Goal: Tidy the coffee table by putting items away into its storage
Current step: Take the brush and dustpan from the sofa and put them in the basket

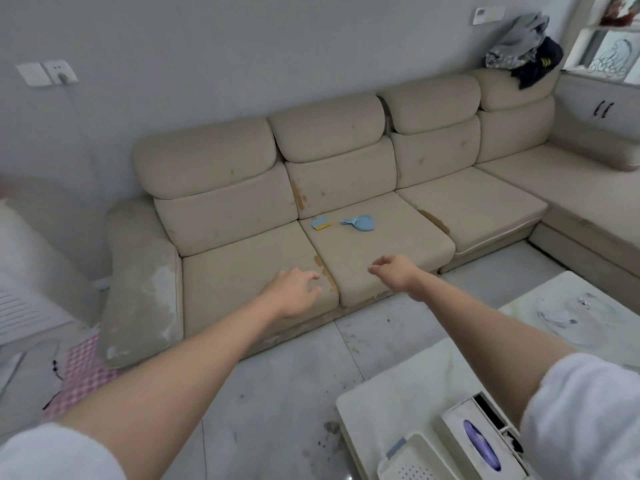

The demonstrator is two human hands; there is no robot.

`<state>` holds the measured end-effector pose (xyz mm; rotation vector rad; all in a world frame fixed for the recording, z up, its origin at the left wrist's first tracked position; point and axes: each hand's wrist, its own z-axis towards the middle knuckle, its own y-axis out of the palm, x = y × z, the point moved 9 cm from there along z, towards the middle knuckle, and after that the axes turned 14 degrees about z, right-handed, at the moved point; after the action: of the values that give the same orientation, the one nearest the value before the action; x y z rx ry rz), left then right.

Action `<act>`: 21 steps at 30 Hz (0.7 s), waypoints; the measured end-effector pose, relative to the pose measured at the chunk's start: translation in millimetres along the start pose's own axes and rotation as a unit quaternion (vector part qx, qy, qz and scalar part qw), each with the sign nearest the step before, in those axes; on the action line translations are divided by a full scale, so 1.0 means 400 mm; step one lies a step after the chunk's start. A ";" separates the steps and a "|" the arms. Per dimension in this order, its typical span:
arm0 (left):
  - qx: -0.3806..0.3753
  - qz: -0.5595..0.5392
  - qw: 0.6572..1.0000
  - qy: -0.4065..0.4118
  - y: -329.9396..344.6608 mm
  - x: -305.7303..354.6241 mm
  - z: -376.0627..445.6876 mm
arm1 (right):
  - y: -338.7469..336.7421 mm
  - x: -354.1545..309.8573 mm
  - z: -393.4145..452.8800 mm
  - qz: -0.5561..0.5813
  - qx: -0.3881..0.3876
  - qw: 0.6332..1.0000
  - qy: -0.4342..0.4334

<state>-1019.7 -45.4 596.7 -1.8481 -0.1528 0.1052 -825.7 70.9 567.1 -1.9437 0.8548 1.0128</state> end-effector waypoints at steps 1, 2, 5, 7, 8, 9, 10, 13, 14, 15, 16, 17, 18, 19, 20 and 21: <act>0.000 -0.003 1.000 0.000 -0.016 -0.016 0.036 | 0.002 -0.024 0.038 -0.004 -0.004 1.000 0.001; -0.002 -0.001 1.000 -0.003 -0.036 -0.041 0.090 | 0.003 -0.055 0.094 -0.009 -0.006 1.000 0.003; 0.006 0.015 1.000 -0.008 -0.090 -0.116 0.253 | 0.004 -0.123 0.259 -0.006 0.003 1.000 0.004; 0.009 0.019 1.000 0.001 -0.118 -0.163 0.373 | 0.003 -0.158 0.375 -0.008 0.015 1.000 0.007; 0.011 0.017 1.000 0.004 -0.127 -0.195 0.450 | 0.006 -0.174 0.451 -0.009 0.021 1.000 0.011; 0.011 0.015 1.000 0.006 -0.131 -0.223 0.519 | 0.006 -0.184 0.517 -0.008 0.029 0.999 0.016; 0.007 0.014 1.000 0.007 -0.132 -0.249 0.582 | 0.001 -0.193 0.575 -0.006 0.040 0.999 0.023; -0.011 0.017 1.000 0.015 -0.145 -0.327 0.780 | -0.009 -0.226 0.740 0.008 0.071 0.996 0.043; -0.013 0.019 1.000 0.015 -0.151 -0.352 0.846 | -0.010 -0.238 0.796 0.011 0.077 0.996 0.043; -0.017 0.016 1.000 0.013 -0.159 -0.374 0.904 | -0.011 -0.251 0.839 0.021 0.080 0.996 0.045; -0.019 0.010 1.000 0.010 -0.164 -0.390 0.941 | -0.010 -0.260 0.867 0.027 0.078 0.996 0.044; -0.033 0.008 0.999 0.011 -0.172 -0.404 1.012 | -0.013 -0.269 0.919 0.037 0.076 0.995 0.052; -0.044 0.005 0.999 0.009 -0.170 -0.416 1.057 | -0.015 -0.270 0.951 0.042 0.076 0.995 0.055; -0.052 0.012 0.999 0.013 -0.177 -0.420 1.126 | -0.032 -0.273 0.998 0.047 0.086 0.993 0.059; -0.059 0.014 0.998 0.017 -0.181 -0.424 1.184 | -0.045 -0.272 1.038 0.051 0.092 0.992 0.066; -0.063 0.015 0.998 0.021 -0.186 -0.423 1.233 | -0.058 -0.271 1.073 0.051 0.099 0.991 0.072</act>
<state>-1265.0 415.8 529.9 -1.9764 -0.1039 0.0779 -1006.0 470.5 501.3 -1.8352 1.1037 0.8181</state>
